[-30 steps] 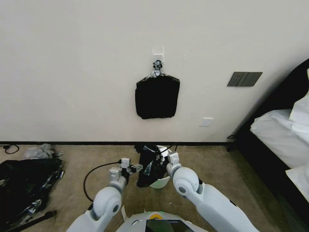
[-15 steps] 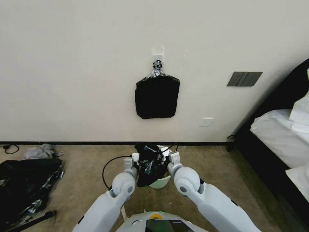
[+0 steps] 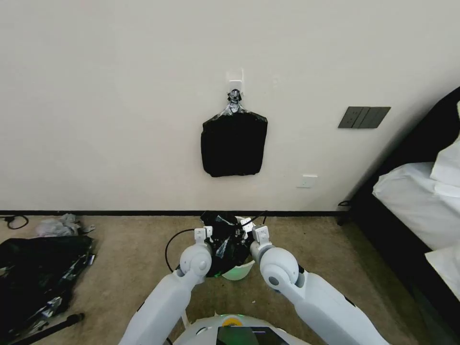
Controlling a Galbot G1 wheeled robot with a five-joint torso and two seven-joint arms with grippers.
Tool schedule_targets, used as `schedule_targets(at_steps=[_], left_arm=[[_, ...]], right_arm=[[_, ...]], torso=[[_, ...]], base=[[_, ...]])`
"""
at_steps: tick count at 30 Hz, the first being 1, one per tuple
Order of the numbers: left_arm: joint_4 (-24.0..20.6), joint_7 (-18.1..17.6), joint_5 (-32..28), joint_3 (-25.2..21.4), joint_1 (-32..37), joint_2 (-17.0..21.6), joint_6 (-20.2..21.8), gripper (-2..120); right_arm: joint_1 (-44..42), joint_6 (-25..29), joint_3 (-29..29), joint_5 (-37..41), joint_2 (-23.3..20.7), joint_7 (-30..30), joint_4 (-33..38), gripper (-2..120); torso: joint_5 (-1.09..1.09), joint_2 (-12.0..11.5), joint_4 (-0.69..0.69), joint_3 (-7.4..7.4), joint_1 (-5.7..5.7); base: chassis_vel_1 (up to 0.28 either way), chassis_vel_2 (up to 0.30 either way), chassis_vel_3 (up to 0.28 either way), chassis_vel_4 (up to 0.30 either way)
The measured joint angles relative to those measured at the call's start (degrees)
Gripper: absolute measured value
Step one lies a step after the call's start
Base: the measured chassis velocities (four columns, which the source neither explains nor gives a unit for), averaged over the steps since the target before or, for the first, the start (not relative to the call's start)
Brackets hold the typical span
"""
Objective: Place a trash bag onto the trash bin.
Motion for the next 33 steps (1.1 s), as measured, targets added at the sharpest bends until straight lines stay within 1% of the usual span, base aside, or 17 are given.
schedule_targets(at_steps=[3,4,6,7,8,9,11,12,15,16,19,29,31,32,33], left_arm=[[1.2,-0.4,0.1,-0.1,-0.2,-1.0,-0.3,51],[1.2,-0.4,0.1,-0.1,-0.2,-1.0,-0.3,51],[1.5,-0.4,0.1,-0.2,-0.2,-1.1,-0.5,39],[1.5,-0.4,0.1,-0.2,-0.2,-1.1,-0.5,39],[1.6,-0.4,0.1,-0.2,-0.2,-1.1,-0.8,36],[1.7,-0.4,0.1,-0.2,-0.1,-1.1,-1.1,30],[1.6,-0.4,0.1,-0.3,0.2,-0.9,-1.8,21],[1.6,-0.4,0.1,-0.3,0.2,-0.9,-1.8,21],[1.2,-0.2,0.0,-0.4,1.0,-0.6,-3.2,9],[1.2,-0.2,0.0,-0.4,1.0,-0.6,-3.2,9],[0.9,-0.1,-0.1,-0.6,1.5,-0.2,-4.2,3],[-1.1,0.4,0.6,-1.3,3.3,0.8,-5.6,3],[-2.8,2.0,2.5,-2.0,4.6,2.0,-6.4,3],[-2.8,2.0,2.5,-2.0,4.6,2.0,-6.4,3],[-3.7,3.0,3.9,-2.3,5.2,2.7,-6.7,3]], right_arm=[[0.0,0.0,0.1,0.0,0.0,0.0,-0.1,0],[0.0,0.0,0.1,0.0,0.0,0.0,-0.1,0],[-0.1,0.0,0.1,0.0,0.0,0.0,-0.2,0],[-0.1,0.0,0.1,0.0,0.0,0.0,-0.2,0],[-0.1,0.1,0.1,-0.1,0.0,-0.1,-0.3,0],[-0.2,0.1,0.2,-0.1,0.0,-0.1,-0.3,0],[-0.4,0.2,0.3,-0.2,0.0,-0.2,-0.4,0],[-0.4,0.2,0.3,-0.2,0.0,-0.2,-0.4,0],[-0.8,0.3,0.5,-0.4,-0.2,-0.3,-0.3,0],[-0.8,0.3,0.5,-0.4,-0.2,-0.3,-0.3,0],[-1.1,0.5,0.8,-0.4,-0.6,-0.3,0.1,0],[-1.6,2.0,1.8,-0.6,-0.9,-1.0,1.0,0],[-1.6,3.8,2.5,-1.9,-1.4,-2.4,1.4,0],[-1.6,3.8,2.5,-1.9,-1.4,-2.4,1.4,0],[-1.3,4.5,2.7,-2.2,-1.6,-2.8,1.4,0]], torso=[[0.03,0.0,0.02,-0.02,-0.01],[0.03,0.0,0.02,-0.02,-0.01],[0.02,0.0,0.02,-0.02,-0.01],[0.02,0.0,0.02,-0.02,-0.01],[0.01,0.0,0.01,-0.02,-0.01],[0.00,0.0,0.00,-0.02,-0.01],[-0.01,0.0,-0.01,-0.01,-0.01],[-0.01,0.0,-0.01,-0.01,-0.01],[-0.04,0.0,-0.03,-0.01,-0.01],[-0.04,0.0,-0.03,-0.01,-0.01],[-0.04,0.0,-0.03,0.00,-0.01],[-0.05,0.0,-0.04,0.01,0.01],[-0.03,0.0,-0.02,0.02,0.00],[-0.03,0.0,-0.02,0.02,0.00],[-0.02,0.0,-0.02,0.02,0.00]], base=[[0.000,0.000,0.000,0.000],[0.000,0.000,0.000,0.000],[0.000,0.000,0.000,0.000],[0.000,0.000,0.000,0.000],[0.000,0.000,0.000,0.000],[0.000,0.000,0.000,0.000],[0.000,0.000,0.000,0.000],[0.000,0.000,0.000,0.000],[0.000,0.000,0.000,0.000],[0.000,0.000,0.000,0.000],[0.000,0.000,0.000,0.000],[0.000,0.000,0.000,0.000],[0.000,0.000,0.000,0.000],[0.000,0.000,0.000,0.000],[0.000,0.000,0.000,0.000]])
